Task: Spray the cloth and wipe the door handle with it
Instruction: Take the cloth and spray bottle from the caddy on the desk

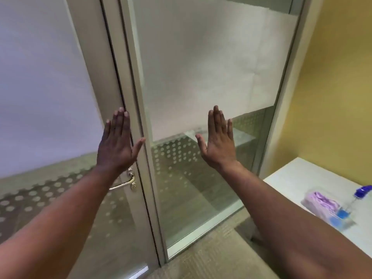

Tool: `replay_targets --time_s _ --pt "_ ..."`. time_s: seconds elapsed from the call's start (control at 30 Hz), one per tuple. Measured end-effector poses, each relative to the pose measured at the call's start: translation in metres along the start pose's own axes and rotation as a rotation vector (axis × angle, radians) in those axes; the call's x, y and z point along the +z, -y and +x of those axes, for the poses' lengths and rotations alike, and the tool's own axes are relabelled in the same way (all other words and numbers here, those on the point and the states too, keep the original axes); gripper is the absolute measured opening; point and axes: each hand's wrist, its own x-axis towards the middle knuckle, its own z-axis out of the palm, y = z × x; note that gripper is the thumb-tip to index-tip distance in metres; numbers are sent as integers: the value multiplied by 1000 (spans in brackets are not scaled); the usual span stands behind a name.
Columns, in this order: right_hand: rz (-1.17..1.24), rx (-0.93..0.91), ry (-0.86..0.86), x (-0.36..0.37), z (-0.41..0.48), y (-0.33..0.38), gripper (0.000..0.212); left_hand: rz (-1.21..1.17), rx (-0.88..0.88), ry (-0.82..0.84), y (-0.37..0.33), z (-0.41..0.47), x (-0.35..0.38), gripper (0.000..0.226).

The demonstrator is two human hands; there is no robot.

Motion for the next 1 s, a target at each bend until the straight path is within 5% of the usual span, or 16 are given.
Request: replay_targets --time_s 0.43,1.0 --pt "-222 293 144 -64 -110 -117 81 -149 189 197 -154 6 79 90" --pt "-313 555 246 -108 -204 -352 82 -260 440 348 -424 57 204 91"
